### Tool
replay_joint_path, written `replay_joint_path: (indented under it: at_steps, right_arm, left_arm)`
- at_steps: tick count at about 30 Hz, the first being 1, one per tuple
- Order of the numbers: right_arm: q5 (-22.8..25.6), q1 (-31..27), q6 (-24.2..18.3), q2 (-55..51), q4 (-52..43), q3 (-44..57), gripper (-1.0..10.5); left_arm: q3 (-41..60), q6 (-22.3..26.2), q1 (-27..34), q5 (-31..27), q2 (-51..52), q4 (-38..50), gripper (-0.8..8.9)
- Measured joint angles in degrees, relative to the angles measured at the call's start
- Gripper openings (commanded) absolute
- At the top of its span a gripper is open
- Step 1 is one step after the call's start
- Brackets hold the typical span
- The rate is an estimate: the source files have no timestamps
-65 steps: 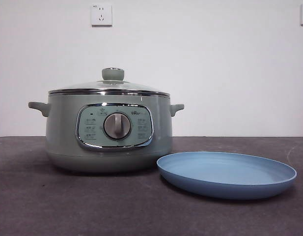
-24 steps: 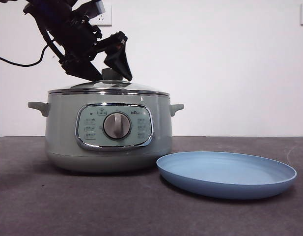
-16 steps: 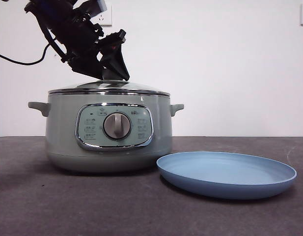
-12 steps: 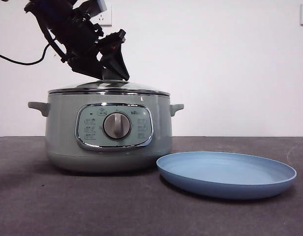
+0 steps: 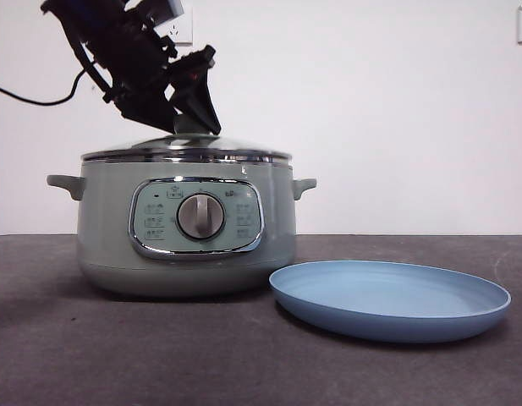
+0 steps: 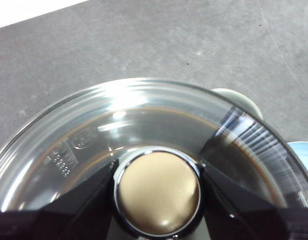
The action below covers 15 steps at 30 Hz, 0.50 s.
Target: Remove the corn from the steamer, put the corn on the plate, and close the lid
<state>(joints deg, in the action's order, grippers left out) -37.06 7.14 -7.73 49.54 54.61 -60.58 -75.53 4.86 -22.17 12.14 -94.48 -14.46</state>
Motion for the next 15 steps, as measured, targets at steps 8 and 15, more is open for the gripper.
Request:
replay_joint_path:
  at_steps: [8, 15]
  right_arm:
    - [-0.04, 0.00, 0.48, 1.99, -2.78, 0.00, 6.6]
    - [0.00, 1.84, 6.16, 6.49, -15.54, 0.00, 6.6]
  left_arm:
    - [-8.31, -0.42, 0.00, 0.72, 4.37, -5.97, -0.08]
    - [-10.47, -0.42, 0.00, 1.05, 14.99, -13.40, -0.08]
